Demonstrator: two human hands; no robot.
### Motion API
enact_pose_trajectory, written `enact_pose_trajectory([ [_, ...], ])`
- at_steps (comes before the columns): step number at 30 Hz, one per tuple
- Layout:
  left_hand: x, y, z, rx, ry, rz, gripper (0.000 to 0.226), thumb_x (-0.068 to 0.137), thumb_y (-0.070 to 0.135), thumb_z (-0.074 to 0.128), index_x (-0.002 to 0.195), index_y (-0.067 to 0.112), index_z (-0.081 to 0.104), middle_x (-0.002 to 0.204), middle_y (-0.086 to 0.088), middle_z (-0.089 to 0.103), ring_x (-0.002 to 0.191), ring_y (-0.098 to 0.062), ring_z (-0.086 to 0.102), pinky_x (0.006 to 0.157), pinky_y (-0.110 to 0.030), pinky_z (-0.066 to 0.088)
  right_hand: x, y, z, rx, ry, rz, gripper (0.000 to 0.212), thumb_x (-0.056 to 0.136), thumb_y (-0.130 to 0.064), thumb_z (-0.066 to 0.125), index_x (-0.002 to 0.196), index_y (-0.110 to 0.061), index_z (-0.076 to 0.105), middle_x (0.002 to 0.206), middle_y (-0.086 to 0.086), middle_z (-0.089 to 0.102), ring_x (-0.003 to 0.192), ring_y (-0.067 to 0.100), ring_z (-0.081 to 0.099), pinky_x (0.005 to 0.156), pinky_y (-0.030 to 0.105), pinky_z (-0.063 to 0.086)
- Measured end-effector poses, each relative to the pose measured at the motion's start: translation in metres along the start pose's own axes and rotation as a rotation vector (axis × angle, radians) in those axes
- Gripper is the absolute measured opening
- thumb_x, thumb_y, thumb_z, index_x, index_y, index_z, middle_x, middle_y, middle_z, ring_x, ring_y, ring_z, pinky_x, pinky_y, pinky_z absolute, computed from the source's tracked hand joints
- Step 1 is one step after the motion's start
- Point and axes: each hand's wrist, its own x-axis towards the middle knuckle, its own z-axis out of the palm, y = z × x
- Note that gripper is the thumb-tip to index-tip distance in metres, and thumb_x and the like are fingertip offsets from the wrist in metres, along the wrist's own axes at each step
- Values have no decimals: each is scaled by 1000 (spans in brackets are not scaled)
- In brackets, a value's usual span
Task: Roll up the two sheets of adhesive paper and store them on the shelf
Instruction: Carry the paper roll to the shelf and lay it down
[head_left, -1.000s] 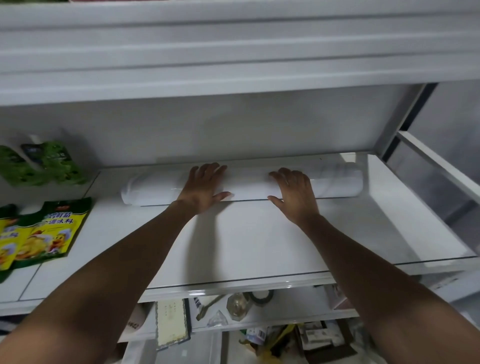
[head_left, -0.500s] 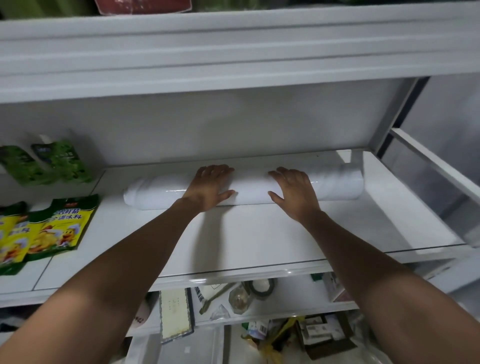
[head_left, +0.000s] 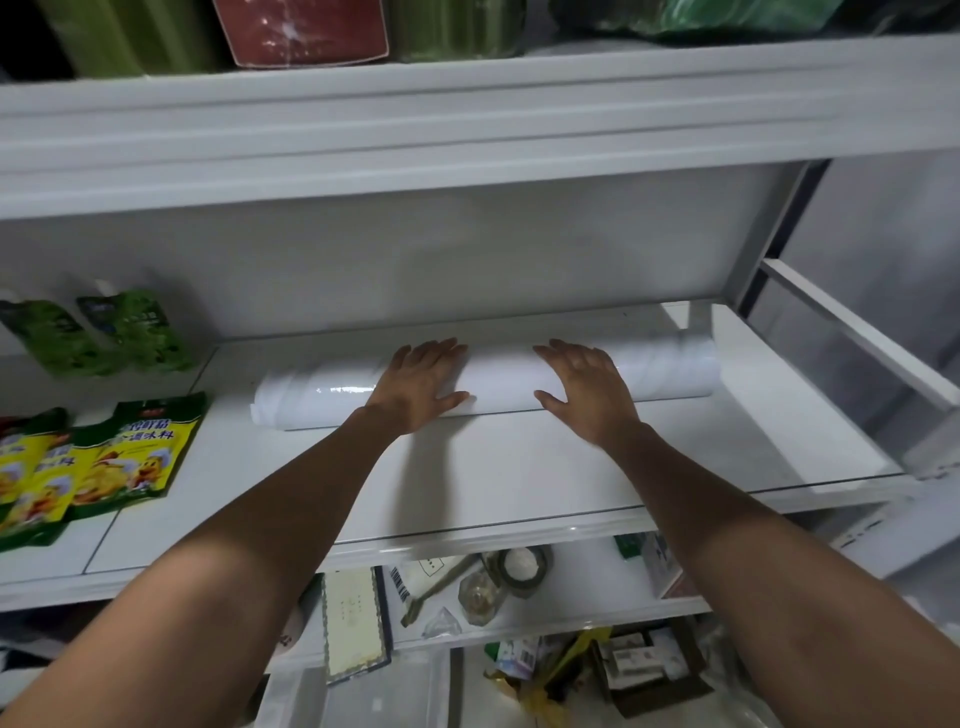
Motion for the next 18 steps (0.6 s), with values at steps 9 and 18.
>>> enact_pose_trajectory([
  [9, -5, 14, -16, 22, -73, -73, 70, 93, 52, 36, 147, 25, 2, 156, 6, 4, 142, -14, 5, 114, -35, 1, -1, -10, -15, 0, -63, 29, 59, 91, -43, 51, 144, -26, 31, 151, 0, 31, 138, 18, 26, 114, 39, 13],
  [18, -15, 22, -16, 15, -69, -52, 75, 89, 55, 42, 147, 25, 5, 156, 6, 5, 142, -16, 6, 115, -37, 2, -7, -18, -24, -54, -103, 53, 62, 91, -46, 50, 146, -28, 26, 154, -3, 25, 140, 17, 20, 114, 38, 9],
])
